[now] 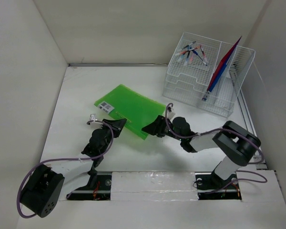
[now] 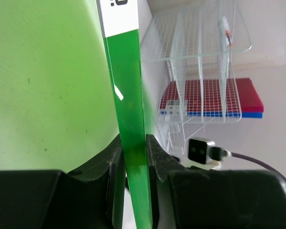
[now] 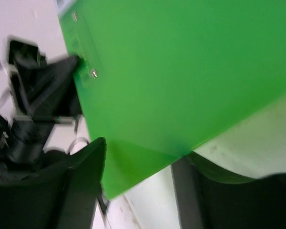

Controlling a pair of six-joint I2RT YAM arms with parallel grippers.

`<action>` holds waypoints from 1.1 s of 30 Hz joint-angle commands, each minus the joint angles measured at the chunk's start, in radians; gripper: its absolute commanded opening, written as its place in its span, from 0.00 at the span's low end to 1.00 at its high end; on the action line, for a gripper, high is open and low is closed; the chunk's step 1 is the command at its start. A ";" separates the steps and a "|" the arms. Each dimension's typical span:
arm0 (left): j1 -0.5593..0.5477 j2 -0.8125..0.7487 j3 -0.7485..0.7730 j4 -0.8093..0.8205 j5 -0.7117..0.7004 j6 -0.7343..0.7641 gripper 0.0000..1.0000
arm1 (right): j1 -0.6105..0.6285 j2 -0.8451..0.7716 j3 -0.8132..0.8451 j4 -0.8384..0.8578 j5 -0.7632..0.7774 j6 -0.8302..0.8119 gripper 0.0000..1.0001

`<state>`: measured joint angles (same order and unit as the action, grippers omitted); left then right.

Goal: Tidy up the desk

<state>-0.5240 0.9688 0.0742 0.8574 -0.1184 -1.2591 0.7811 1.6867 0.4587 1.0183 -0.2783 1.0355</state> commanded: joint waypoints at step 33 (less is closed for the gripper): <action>-0.034 -0.183 0.098 -0.043 0.059 0.348 0.68 | -0.009 -0.484 0.707 -0.950 0.467 -0.672 0.00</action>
<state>-0.5552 0.8505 0.1234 0.8448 -0.0189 -1.0245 0.7883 1.2881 1.0317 0.2043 0.0673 0.5011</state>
